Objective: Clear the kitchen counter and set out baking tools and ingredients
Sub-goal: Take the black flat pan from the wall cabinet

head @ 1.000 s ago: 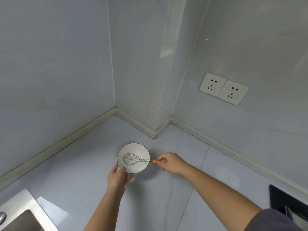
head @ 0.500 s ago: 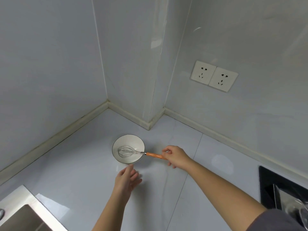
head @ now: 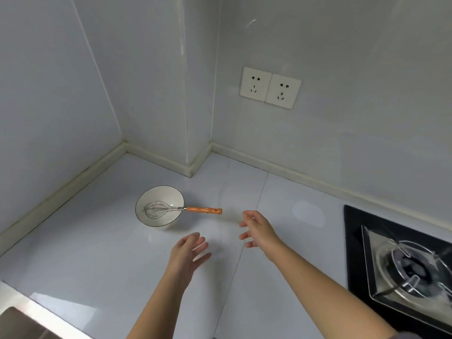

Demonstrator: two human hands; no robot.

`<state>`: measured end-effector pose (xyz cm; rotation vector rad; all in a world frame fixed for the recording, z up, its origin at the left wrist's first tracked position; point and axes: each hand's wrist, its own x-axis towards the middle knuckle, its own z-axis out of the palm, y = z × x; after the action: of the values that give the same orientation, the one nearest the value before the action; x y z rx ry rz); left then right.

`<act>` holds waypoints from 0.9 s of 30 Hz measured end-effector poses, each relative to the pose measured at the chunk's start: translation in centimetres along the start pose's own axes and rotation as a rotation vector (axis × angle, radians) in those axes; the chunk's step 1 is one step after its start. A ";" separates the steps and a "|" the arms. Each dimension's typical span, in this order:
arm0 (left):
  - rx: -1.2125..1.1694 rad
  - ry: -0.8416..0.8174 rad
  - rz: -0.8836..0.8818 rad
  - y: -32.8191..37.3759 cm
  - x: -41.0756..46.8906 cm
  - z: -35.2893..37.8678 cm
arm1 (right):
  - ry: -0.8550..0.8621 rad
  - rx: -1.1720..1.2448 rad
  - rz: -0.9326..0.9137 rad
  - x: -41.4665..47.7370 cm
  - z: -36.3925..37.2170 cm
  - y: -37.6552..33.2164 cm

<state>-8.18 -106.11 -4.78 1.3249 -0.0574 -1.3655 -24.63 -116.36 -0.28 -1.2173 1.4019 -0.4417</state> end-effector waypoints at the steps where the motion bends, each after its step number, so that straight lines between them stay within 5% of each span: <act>1: 0.030 -0.028 0.000 -0.5 -0.7 0.8 | 0.011 0.049 0.005 -1.2 -1.0 0.5; 13: 0.391 -0.382 0.120 -8.6 -13.2 14.5 | 0.211 0.278 -0.125 -16.1 -16.2 7.3; 27: 0.590 -0.784 0.144 -29.7 -36.2 29.1 | 0.666 0.568 -0.117 -43.8 -37.6 24.6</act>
<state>-59.08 -89.24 8.09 1.1268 -1.1345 -1.7355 -77.32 -84.04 10.87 -0.7002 1.5906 -1.3178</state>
